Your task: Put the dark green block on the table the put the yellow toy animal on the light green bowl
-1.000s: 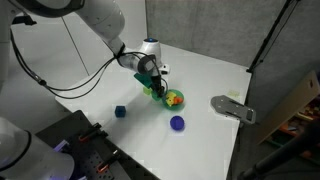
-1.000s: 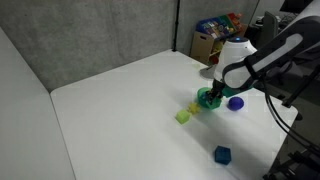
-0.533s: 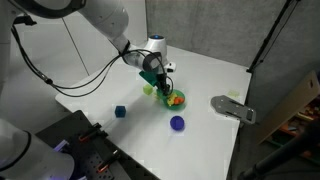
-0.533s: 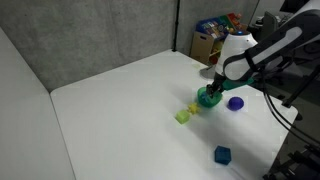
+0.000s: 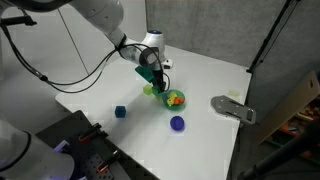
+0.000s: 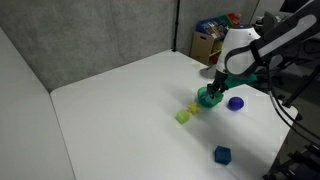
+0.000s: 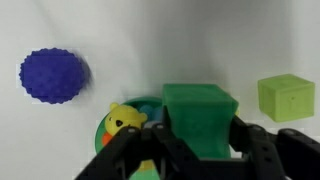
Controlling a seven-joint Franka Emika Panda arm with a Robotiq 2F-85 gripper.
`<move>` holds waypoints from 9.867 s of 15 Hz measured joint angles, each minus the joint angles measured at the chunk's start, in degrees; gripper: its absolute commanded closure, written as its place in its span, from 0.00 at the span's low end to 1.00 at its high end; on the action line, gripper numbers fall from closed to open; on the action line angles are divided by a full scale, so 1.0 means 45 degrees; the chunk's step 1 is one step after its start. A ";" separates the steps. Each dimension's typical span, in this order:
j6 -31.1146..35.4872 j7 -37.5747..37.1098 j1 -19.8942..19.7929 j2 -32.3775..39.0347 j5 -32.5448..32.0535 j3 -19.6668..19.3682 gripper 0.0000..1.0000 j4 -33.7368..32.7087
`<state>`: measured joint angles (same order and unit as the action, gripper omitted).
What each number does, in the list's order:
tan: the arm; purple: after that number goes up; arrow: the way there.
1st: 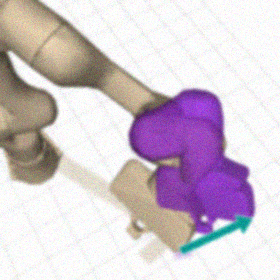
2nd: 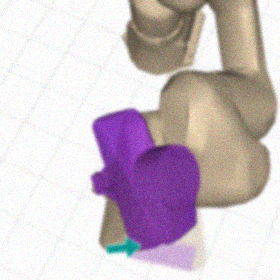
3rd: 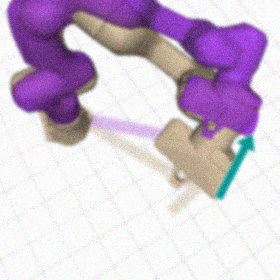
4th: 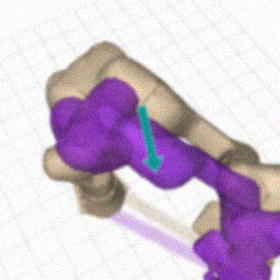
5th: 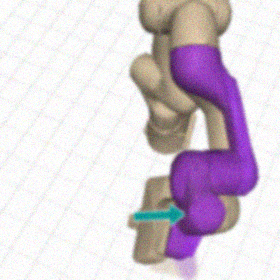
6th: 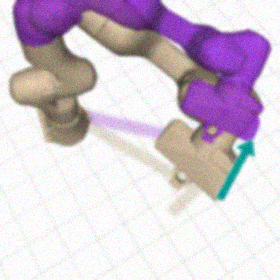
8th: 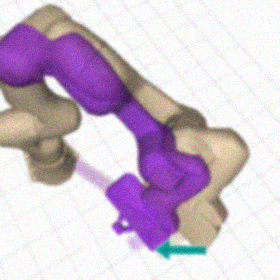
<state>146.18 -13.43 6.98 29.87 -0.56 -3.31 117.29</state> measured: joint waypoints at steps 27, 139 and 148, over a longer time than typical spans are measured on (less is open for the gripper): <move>0.2284 -0.0060 0.0204 0.0659 -0.0022 -0.1098 0.00 0.1288; -0.2615 0.0197 0.1299 0.5102 0.0769 0.1205 0.01 -0.6384; -0.2617 0.0193 0.1298 0.4962 0.0769 0.1124 0.00 -0.6541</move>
<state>134.40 -12.56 12.82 52.20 2.90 1.75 87.86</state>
